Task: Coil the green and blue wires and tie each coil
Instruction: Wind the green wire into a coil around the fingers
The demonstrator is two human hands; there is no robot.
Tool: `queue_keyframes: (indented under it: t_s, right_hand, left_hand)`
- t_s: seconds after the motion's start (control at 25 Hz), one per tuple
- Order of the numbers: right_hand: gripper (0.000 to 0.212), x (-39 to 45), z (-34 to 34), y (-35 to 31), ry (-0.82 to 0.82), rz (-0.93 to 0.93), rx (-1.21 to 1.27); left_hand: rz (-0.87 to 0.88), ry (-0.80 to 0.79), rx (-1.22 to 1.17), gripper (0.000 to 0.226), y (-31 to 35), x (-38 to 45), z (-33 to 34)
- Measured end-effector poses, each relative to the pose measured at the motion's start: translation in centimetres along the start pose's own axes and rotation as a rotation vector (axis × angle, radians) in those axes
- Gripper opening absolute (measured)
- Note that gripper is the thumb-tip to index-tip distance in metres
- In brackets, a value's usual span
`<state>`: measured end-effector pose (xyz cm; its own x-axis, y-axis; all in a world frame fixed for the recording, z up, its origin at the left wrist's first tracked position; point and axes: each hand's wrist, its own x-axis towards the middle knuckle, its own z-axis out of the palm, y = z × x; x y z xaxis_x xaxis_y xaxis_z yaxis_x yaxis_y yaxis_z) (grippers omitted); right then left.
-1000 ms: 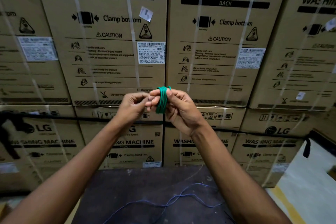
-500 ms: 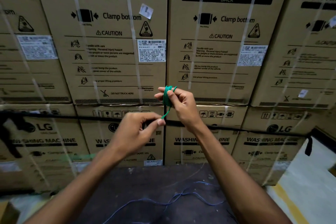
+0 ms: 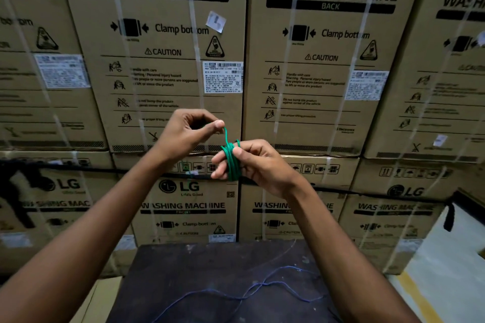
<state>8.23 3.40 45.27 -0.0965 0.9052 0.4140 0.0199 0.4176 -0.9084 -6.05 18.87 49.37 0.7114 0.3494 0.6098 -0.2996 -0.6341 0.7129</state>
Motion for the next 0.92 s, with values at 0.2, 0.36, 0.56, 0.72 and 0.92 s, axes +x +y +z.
queue_keyframes:
  t_s: [0.2,0.36,0.56,0.72,0.92]
  right_hand:
    - [0.039,0.7,0.2,-1.1,0.093,-0.162,0.28]
    - [0.038,2.2,-0.2,-1.2,0.273,-0.279,0.333]
    - [0.034,2.9,-2.0,0.2,0.614,-0.332,-0.047]
    - [0.029,1.9,-2.7,1.3,0.65,-0.245,-0.321]
    - [0.028,-0.2,-2.0,1.7,0.408,-0.084,-0.455]
  left_hand:
    - [-0.192,0.005,-0.214,0.017,-3.7,-2.6,2.6]
    - [-0.156,-0.092,-0.072,0.028,-4.2,-6.2,6.3]
    - [0.091,-0.214,0.415,0.034,-1.9,-10.4,7.5]
    - [0.248,-0.251,0.678,0.033,1.8,-9.7,5.3]
    - [0.251,-0.015,0.47,0.027,4.9,-4.9,1.2]
